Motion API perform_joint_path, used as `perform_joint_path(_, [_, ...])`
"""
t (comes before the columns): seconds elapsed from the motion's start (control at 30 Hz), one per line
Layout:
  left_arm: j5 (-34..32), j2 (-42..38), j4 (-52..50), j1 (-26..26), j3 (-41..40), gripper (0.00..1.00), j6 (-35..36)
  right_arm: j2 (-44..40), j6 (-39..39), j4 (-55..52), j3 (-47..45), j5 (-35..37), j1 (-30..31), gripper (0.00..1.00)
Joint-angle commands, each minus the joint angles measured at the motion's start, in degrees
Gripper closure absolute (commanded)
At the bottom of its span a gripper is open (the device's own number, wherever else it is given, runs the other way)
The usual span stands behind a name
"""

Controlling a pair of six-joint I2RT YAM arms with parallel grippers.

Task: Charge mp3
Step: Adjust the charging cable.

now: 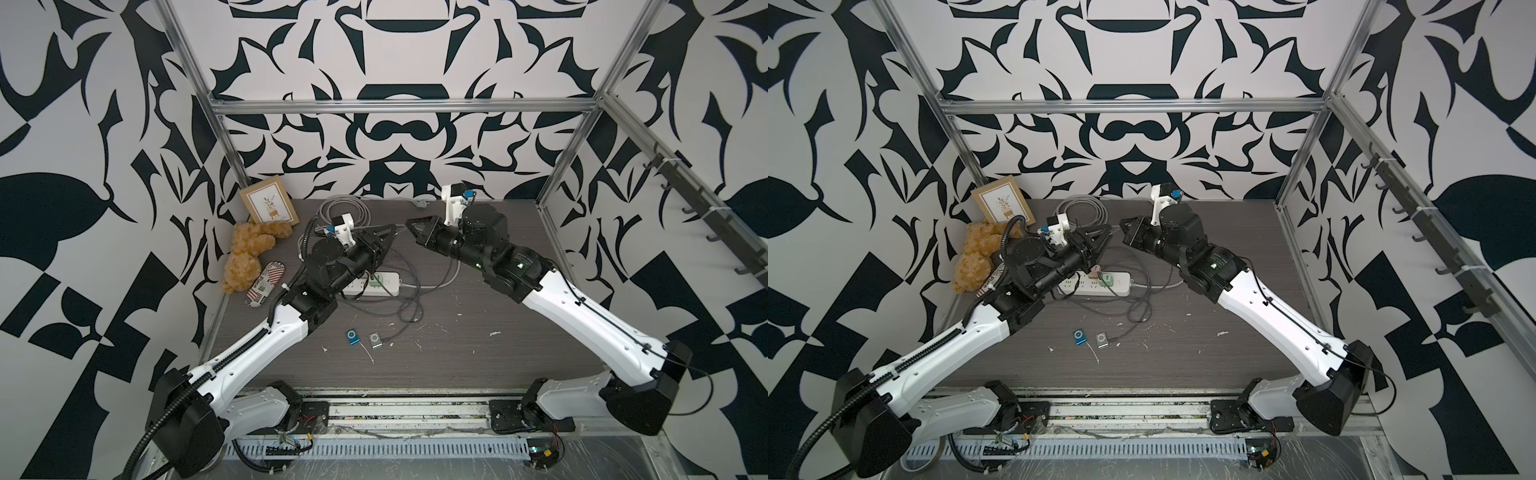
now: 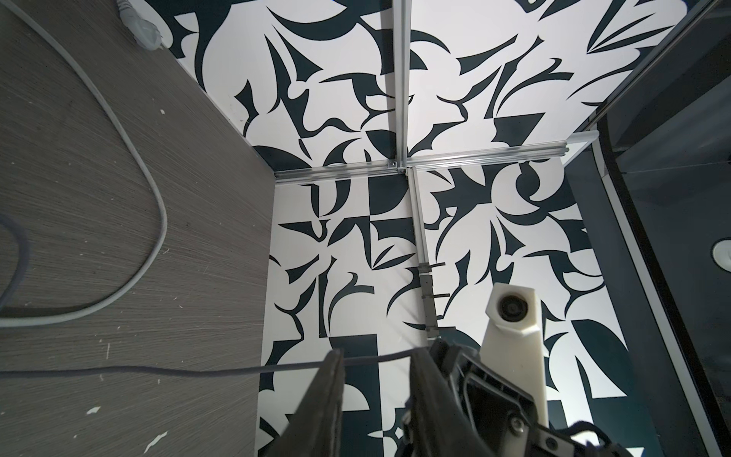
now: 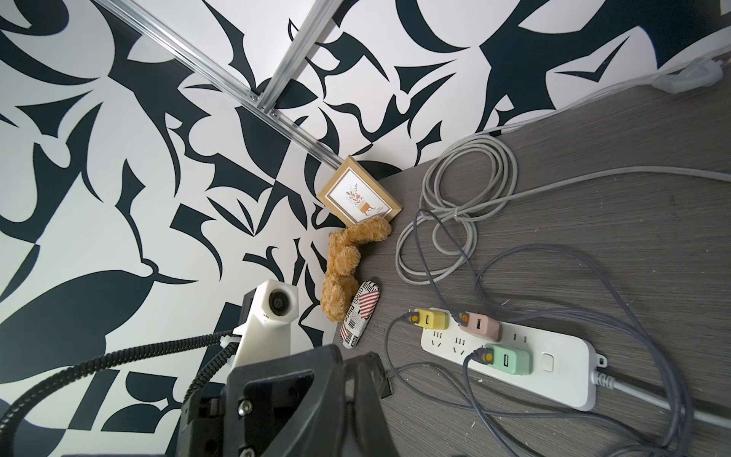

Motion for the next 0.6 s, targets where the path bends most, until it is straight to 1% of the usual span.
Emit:
perform_joint_path(0.0, [2.0, 1.1, 3.6, -0.3, 2.2, 0.68, -0.9, -0.4, 0.4, 3.6, -0.2, -1.2, 0.2, 1.00])
perform_joint_path(0.2, [2.3, 2.0, 4.8, -0.9, 2.8, 0.68, -1.7, -0.4, 0.7, 4.2, -0.6, -1.4, 0.2, 1.00])
perform_joint_path(0.27, [2.5, 2.6, 5.6, -1.1, 3.1, 0.71, -2.1, -0.4, 0.9, 4.4, -0.7, -1.6, 0.3, 1.00])
perform_joint_path(0.4, [3.1, 3.2, 6.4, -1.2, 3.5, 0.85, -2.3, -0.6, 1.2, 4.6, -1.0, -1.5, 0.2, 1.00])
perform_joint_path(0.5, [2.6, 2.6, 5.8, -1.2, 3.0, 0.92, -2.5, -1.0, 1.2, 4.6, -1.3, -1.4, 0.2, 1.00])
perform_joint_path(0.57, [2.5, 2.4, 5.8, -1.2, 2.8, 1.00, -2.6, -1.2, 1.2, 4.8, -1.7, -1.7, 0.2, 1.00])
